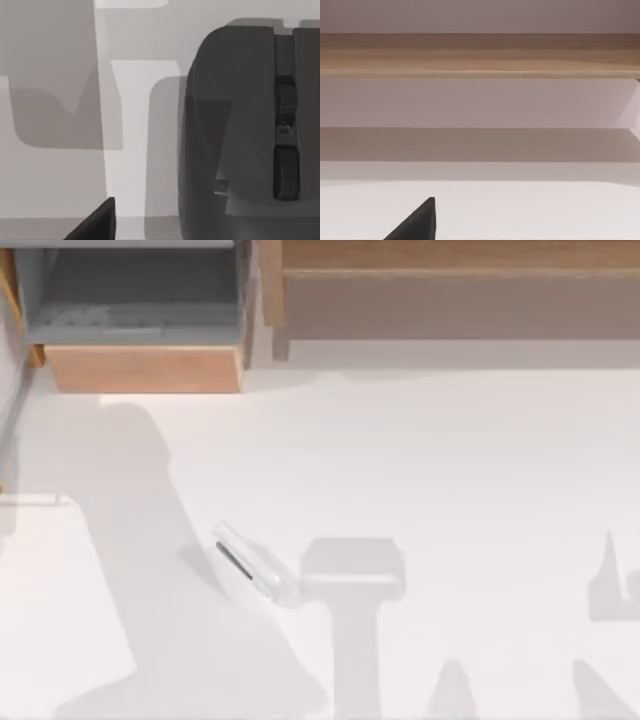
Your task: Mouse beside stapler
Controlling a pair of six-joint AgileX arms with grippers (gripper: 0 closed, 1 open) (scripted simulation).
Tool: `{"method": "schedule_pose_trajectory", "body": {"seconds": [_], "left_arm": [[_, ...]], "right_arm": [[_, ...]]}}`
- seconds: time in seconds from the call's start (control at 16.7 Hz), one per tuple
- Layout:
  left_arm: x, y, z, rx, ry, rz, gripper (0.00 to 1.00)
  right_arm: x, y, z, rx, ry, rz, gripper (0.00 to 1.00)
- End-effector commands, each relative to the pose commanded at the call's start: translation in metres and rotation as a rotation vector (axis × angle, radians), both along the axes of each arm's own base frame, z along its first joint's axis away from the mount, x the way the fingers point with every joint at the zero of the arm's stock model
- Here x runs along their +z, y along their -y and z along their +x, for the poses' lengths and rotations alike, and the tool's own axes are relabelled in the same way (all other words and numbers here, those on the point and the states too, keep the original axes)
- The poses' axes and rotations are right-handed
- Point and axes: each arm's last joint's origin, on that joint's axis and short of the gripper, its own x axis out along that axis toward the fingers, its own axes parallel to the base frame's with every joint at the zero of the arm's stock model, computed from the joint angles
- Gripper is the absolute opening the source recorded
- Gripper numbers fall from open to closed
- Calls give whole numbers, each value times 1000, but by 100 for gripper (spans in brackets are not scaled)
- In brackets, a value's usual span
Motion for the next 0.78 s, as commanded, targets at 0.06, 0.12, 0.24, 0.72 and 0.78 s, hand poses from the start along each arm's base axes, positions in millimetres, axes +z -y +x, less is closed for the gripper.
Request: {"method": "schedule_pose_trajectory", "body": {"seconds": [0.06,0.12,0.24,0.72,0.78], "left_arm": [[-2,0,0,-1,0,0,100],[-4,-1,0,-2,0,0,100],[-7,0,1,-2,0,0,100],[-14,0,1,1,7,3,100],[-17,0,2,1,10,3,100]], "right_arm": [[0,0,0,0,0,0,100],[0,0,0,0,0,0,100],[0,0,0,0,0,0,100],[0,0,0,0,0,0,100],[0,0,0,0,0,0,100]]}}
